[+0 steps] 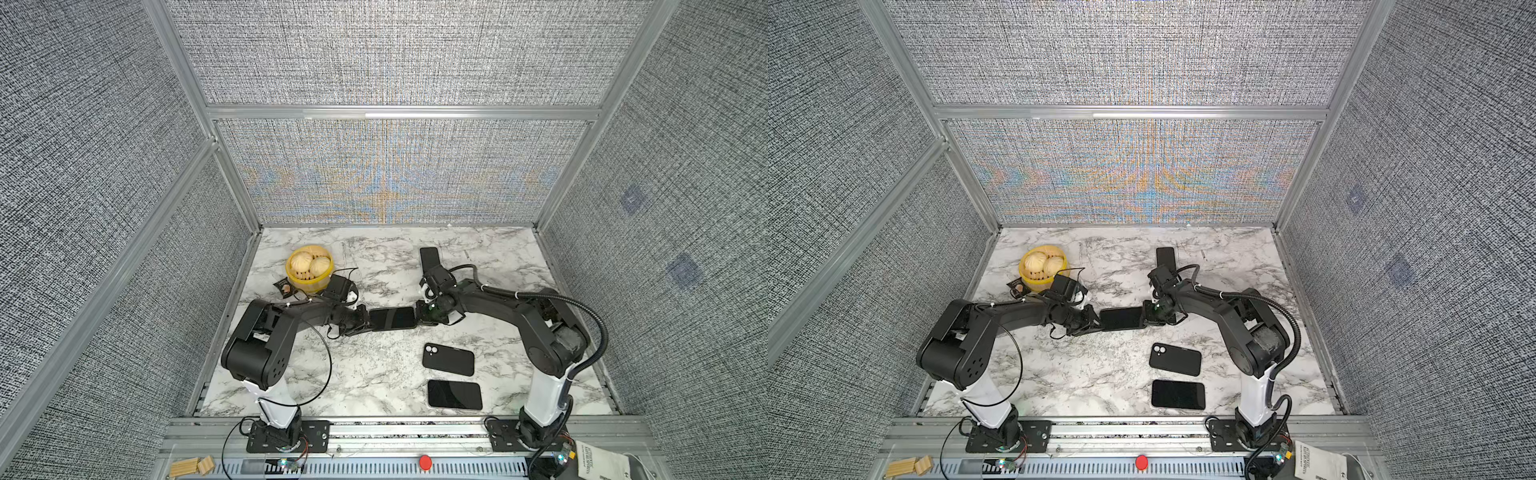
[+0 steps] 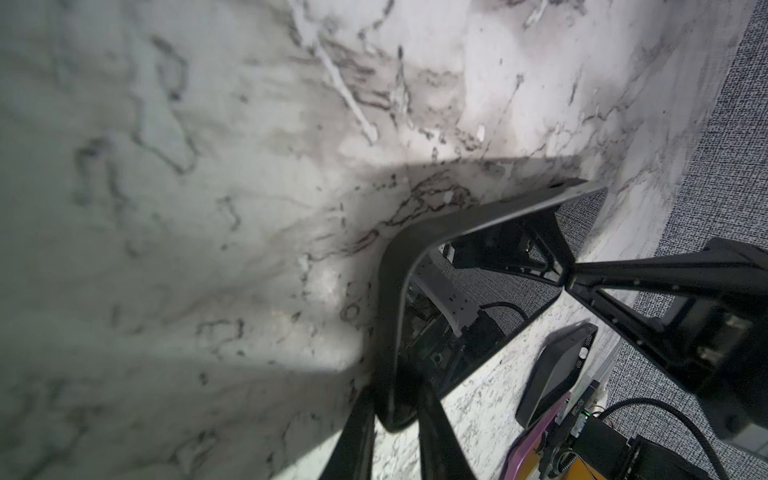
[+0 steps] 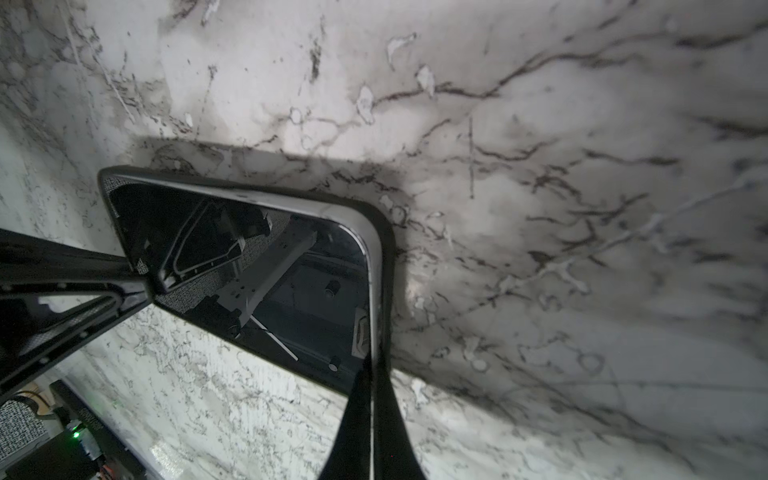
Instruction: Put the phone into the phone case
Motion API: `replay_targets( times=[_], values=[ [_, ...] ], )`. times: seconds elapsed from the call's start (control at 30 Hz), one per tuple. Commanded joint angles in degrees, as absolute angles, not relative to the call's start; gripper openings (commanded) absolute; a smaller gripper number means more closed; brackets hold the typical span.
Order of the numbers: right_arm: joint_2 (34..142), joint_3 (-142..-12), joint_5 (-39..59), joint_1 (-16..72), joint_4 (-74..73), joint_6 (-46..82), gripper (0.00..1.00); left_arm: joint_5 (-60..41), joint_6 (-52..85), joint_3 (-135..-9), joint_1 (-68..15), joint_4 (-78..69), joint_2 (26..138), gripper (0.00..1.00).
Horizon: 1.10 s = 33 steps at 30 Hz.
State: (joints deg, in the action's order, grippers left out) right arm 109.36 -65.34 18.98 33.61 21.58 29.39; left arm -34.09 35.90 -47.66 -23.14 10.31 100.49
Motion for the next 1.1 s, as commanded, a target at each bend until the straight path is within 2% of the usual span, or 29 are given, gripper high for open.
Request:
replay_targets(
  times=[0.0, 0.2, 0.47, 0.83, 1.07],
  values=[
    [111.6, -64.4, 24.3, 35.9, 19.1, 29.0, 0.05, -34.5, 35.0, -47.3, -23.8, 8.3, 101.6, 0.22],
    [106.6, -66.8, 20.6, 35.8, 25.1, 26.6, 0.14, -32.1, 33.8, -47.3, -23.2, 10.5, 100.3, 0.23],
    [105.1, -73.1, 15.9, 34.2, 31.3, 21.7, 0.32, -28.1, 33.2, -45.9, -21.0, 14.4, 94.5, 0.39],
    [115.9, -85.1, 17.0, 32.9, 29.4, 15.1, 0.55, -29.9, 38.7, -41.0, -28.6, 9.6, 90.1, 0.44],
    [120.9, -87.5, 22.3, 31.5, 30.5, 13.4, 0.6, -31.2, 39.6, -42.9, -30.4, 6.2, 94.9, 0.44]
  ],
)
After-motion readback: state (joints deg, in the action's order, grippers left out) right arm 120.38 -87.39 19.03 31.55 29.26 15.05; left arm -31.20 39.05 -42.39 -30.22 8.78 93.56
